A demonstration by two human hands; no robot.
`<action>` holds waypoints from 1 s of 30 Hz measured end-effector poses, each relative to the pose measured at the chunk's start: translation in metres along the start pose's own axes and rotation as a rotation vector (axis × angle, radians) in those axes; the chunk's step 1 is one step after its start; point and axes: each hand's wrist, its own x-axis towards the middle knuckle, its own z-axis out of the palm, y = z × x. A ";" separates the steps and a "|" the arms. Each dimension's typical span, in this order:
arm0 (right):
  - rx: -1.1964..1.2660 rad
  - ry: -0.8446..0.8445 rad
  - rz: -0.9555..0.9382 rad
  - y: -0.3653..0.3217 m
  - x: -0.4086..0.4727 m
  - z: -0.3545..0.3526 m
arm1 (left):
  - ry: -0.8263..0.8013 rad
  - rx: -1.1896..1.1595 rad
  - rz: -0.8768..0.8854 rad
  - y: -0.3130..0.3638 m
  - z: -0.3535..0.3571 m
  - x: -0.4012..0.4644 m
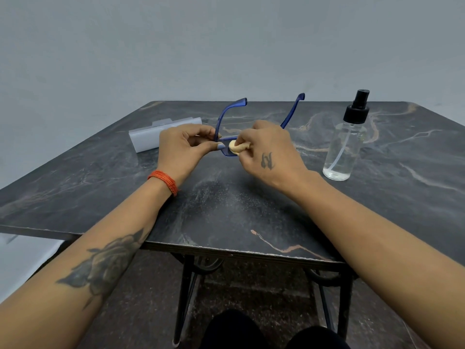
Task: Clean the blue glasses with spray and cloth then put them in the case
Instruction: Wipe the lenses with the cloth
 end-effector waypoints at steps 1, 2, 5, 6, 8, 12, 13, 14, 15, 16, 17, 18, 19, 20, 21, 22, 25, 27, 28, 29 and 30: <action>-0.008 0.006 0.002 0.001 0.000 0.000 | 0.001 0.003 0.001 0.000 0.000 0.000; -0.006 0.021 0.011 0.001 0.000 -0.001 | 0.003 0.005 0.000 0.000 0.000 0.000; 0.069 0.140 0.103 0.004 0.001 -0.003 | 0.017 -0.008 -0.002 0.001 -0.001 0.000; 0.115 0.189 0.154 0.006 0.001 -0.004 | 0.023 -0.023 -0.007 0.001 -0.002 0.000; 0.221 0.252 0.251 0.008 0.003 -0.007 | 0.031 -0.051 -0.019 0.001 -0.003 0.001; 0.281 0.284 0.309 0.010 0.002 -0.009 | 0.047 -0.119 -0.055 0.001 -0.003 0.002; 0.283 0.290 0.302 0.010 0.002 -0.008 | 0.051 -0.134 -0.059 0.001 -0.003 0.002; 0.283 0.297 0.293 0.012 0.002 -0.008 | 0.052 -0.146 -0.060 0.001 -0.003 0.002; 0.276 0.303 0.282 0.014 0.002 -0.007 | 0.052 -0.153 -0.060 0.001 -0.004 0.002; 0.258 0.305 0.272 0.016 0.003 -0.006 | 0.048 -0.159 -0.061 0.002 -0.004 0.002; 0.231 0.306 0.264 0.018 0.003 -0.005 | 0.043 -0.171 -0.064 0.002 -0.004 0.002; 0.201 0.303 0.260 0.019 0.004 -0.005 | 0.037 -0.189 -0.073 0.002 -0.005 0.002; 0.177 0.300 0.259 0.020 0.005 -0.005 | 0.032 -0.205 -0.086 0.002 -0.005 0.002; 0.163 0.297 0.258 0.021 0.005 -0.005 | 0.026 -0.214 -0.097 0.001 -0.005 0.002; 0.158 0.295 0.257 0.022 0.005 -0.005 | 0.021 -0.216 -0.105 0.001 -0.006 0.003; 0.158 0.292 0.255 0.022 0.004 -0.005 | 0.018 -0.216 -0.111 0.002 -0.006 0.003; 0.170 0.302 0.243 0.021 0.004 -0.005 | 0.035 -0.247 -0.135 0.003 -0.006 0.003; 0.191 0.323 0.235 0.021 0.005 -0.005 | 0.043 -0.285 -0.168 0.004 -0.005 0.004; 0.203 0.340 0.231 0.020 0.005 -0.005 | 0.042 -0.317 -0.190 0.004 -0.005 0.004; 0.218 0.360 0.225 0.020 0.006 -0.005 | 0.038 -0.361 -0.214 0.004 -0.005 0.004; 0.234 0.382 0.218 0.019 0.006 -0.005 | 0.031 -0.413 -0.237 0.004 -0.004 0.004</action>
